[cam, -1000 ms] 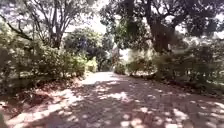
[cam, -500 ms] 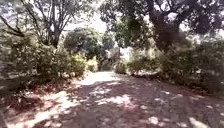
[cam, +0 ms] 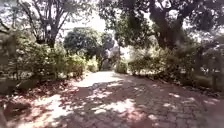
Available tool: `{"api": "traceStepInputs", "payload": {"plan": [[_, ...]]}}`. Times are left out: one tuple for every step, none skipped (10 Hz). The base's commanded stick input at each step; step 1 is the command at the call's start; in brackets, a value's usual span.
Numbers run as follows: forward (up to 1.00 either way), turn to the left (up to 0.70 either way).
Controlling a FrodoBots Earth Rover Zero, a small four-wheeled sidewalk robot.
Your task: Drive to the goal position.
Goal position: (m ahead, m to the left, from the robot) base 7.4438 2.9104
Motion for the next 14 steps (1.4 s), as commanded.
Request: {"api": "traceStepInputs", "payload": {"plan": [[0.70, 0.00], [0.70, 0.00], [0.70, 0.00], [0.70, 0.00], [0.70, 0.00], [0.70, 0.00], [0.70, 0.00], [0.70, 0.00], [0.70, 0.00], [0.70, 0.00], [0.70, 0.00], [0.70, 0.00], [0.70, 0.00], [0.70, 0.00]]}}
